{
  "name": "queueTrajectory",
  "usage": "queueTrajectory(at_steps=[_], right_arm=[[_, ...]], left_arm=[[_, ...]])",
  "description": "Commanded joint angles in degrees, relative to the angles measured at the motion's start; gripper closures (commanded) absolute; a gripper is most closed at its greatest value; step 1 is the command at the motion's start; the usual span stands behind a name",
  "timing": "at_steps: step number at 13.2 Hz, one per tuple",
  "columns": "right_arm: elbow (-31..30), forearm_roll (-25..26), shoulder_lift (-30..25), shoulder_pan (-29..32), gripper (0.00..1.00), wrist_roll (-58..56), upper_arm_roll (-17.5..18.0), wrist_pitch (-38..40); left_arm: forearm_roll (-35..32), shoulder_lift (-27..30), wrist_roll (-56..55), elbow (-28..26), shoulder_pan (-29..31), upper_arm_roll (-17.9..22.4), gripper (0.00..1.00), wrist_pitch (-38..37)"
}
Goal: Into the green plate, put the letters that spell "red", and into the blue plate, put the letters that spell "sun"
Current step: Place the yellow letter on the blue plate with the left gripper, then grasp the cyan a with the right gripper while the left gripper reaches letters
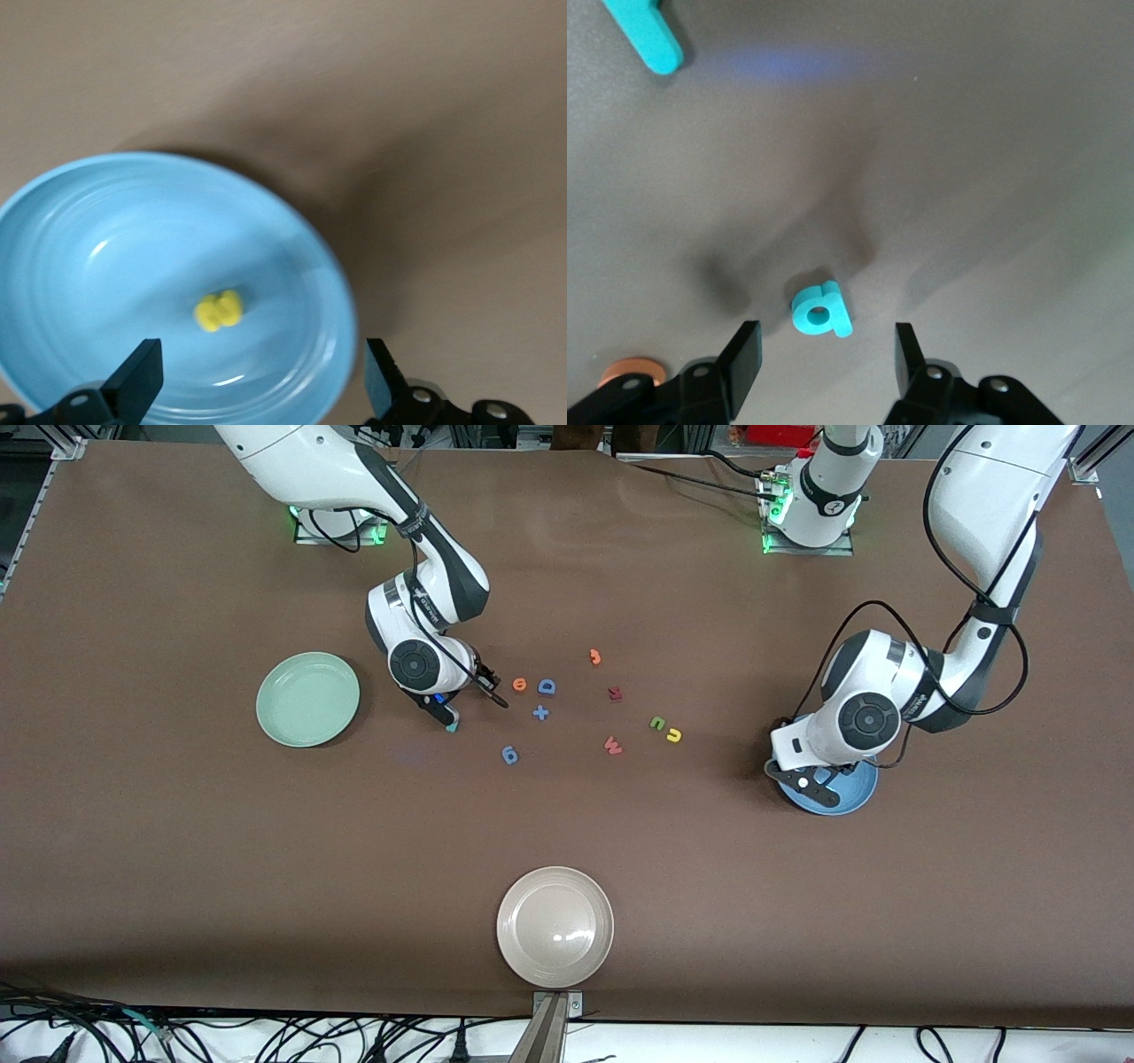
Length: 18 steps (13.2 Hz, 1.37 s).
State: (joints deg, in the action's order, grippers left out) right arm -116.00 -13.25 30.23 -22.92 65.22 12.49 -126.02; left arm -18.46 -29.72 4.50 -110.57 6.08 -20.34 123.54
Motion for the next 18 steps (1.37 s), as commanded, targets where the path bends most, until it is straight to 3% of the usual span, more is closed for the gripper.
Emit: queueTrajectory(at_steps=[1, 3, 8, 14, 17, 18], right_arm=[[-2.38, -0.11, -1.84, -0.28, 0.31, 0.08, -0.01, -1.59], [-3.43, -0.11, -1.93, -0.37, 0.34, 0.34, -0.01, -3.69], [-3.79, 0.06, -1.93, -0.63, 0.38, 0.52, -0.01, -4.23], [-4.31, 0.85, -2.1, -0.72, 0.38, 0.61, -0.09, -4.58], [-5.81, 0.85, -2.19, -0.72, 0.42, 0.61, -0.09, -6.07], [-6.16, 0.94, -2.19, -0.72, 0.42, 0.61, -0.09, -6.77]], left_arm=[[0.96, 0.89, -9.29, 0.01, -0.36, -4.07, 0.0, -1.54], [1.67, 0.28, -19.13, 0.27, -1.15, -7.07, 0.0, -1.11], [1.59, -2.45, -25.49, 0.62, -4.58, -7.17, 0.0, 4.17], [2.63, -2.62, -52.9, 0.71, -6.34, -8.13, 0.0, 3.64], [15.88, -2.27, -58.99, 0.97, -5.29, -7.96, 0.0, 3.55], [16.26, -2.27, -59.87, 0.97, -5.2, -7.7, 0.0, 3.64]])
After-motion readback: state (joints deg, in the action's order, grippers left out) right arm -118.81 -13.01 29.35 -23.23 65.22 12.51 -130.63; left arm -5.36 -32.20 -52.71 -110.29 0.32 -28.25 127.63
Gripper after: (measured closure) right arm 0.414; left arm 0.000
